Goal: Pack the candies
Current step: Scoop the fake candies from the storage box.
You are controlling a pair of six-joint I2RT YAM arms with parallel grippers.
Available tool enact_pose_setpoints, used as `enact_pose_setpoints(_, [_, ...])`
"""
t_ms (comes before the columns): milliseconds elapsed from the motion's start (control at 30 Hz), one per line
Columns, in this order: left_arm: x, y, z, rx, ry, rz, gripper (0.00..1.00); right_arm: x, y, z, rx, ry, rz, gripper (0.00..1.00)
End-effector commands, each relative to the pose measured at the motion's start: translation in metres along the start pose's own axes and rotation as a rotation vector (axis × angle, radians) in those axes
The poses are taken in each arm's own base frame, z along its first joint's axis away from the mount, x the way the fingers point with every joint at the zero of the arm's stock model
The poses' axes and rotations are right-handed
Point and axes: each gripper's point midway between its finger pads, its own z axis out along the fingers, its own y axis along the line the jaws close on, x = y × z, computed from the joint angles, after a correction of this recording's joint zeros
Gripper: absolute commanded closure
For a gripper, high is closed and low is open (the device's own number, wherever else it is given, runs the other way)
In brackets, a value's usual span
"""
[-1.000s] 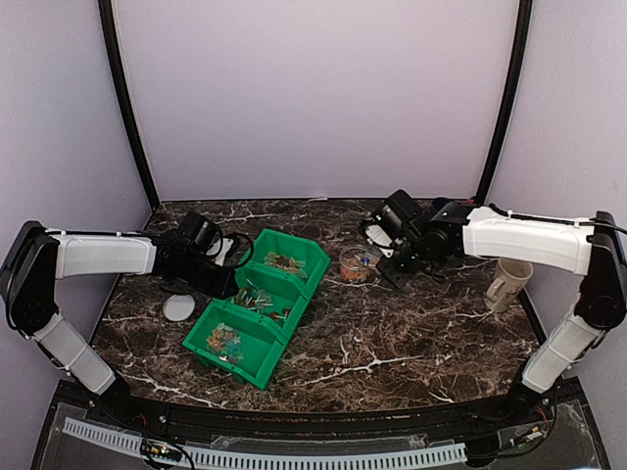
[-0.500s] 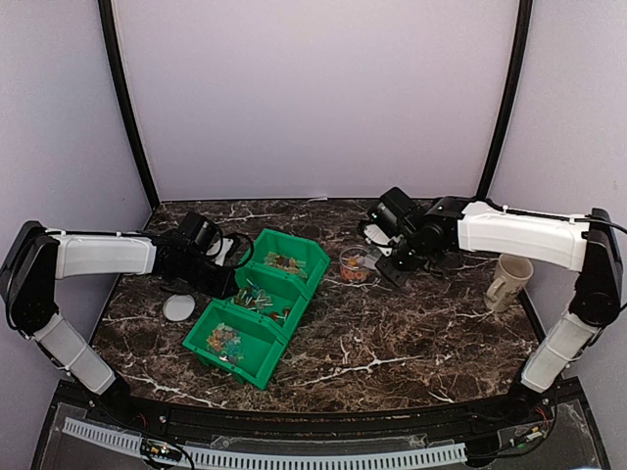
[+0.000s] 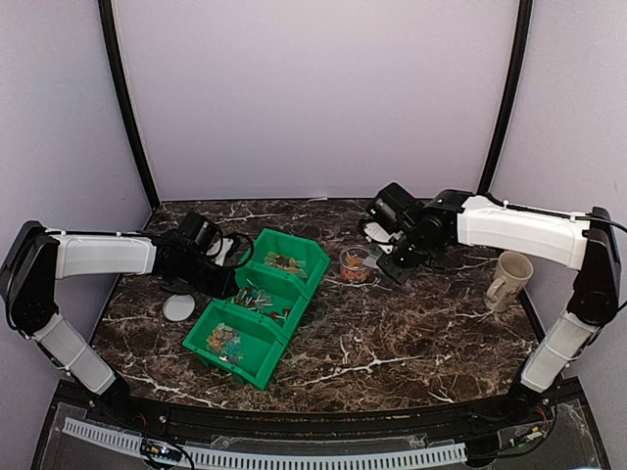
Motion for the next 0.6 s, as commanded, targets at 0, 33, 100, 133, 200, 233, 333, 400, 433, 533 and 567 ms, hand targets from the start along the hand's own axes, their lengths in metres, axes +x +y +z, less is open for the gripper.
enact_pose_setpoints(0, [-0.047, -0.022, -0.027, 0.091, -0.164, 0.002, 1.0, -0.019, -0.012, -0.015, 0.037, -0.084, -0.007, 1.0])
enact_pose_setpoints(33, [-0.047, -0.022, -0.026, 0.093, -0.162, 0.003, 1.0, -0.022, -0.009, -0.015, 0.035, -0.103, -0.02, 1.0])
enact_pose_setpoints(100, [-0.047, -0.023, -0.026, 0.096, -0.162, 0.003, 1.0, -0.033, -0.007, -0.032, 0.033, -0.192, -0.042, 1.0])
enact_pose_setpoints(133, [-0.047, -0.023, -0.026, 0.097, -0.161, 0.0, 1.0, -0.036, -0.002, -0.037, 0.029, -0.222, -0.067, 1.0])
enact_pose_setpoints(200, [-0.047, -0.024, -0.026, 0.101, -0.161, 0.002, 1.0, -0.044, 0.008, -0.047, 0.017, -0.288, -0.114, 1.0])
enact_pose_setpoints(233, [-0.047, -0.024, -0.026, 0.102, -0.164, 0.002, 1.0, -0.048, 0.013, -0.053, 0.015, -0.323, -0.138, 1.0])
enact_pose_setpoints(333, [-0.047, -0.024, -0.026, 0.105, -0.163, 0.002, 1.0, -0.06, 0.032, -0.067, -0.012, -0.408, -0.206, 1.0])
enact_pose_setpoints(400, [-0.047, -0.025, -0.026, 0.106, -0.163, 0.004, 1.0, -0.065, 0.046, -0.074, -0.045, -0.441, -0.26, 1.0])
enact_pose_setpoints(433, [-0.047, -0.024, -0.026, 0.106, -0.163, 0.003, 1.0, -0.068, 0.053, -0.077, -0.059, -0.449, -0.282, 1.0])
enact_pose_setpoints(533, [-0.047, -0.025, -0.027, 0.109, -0.163, 0.005, 1.0, -0.07, 0.071, -0.077, -0.086, -0.428, -0.357, 1.0])
enact_pose_setpoints(567, [-0.047, -0.025, -0.027, 0.11, -0.164, 0.005, 1.0, -0.07, 0.077, -0.077, -0.094, -0.417, -0.382, 1.0])
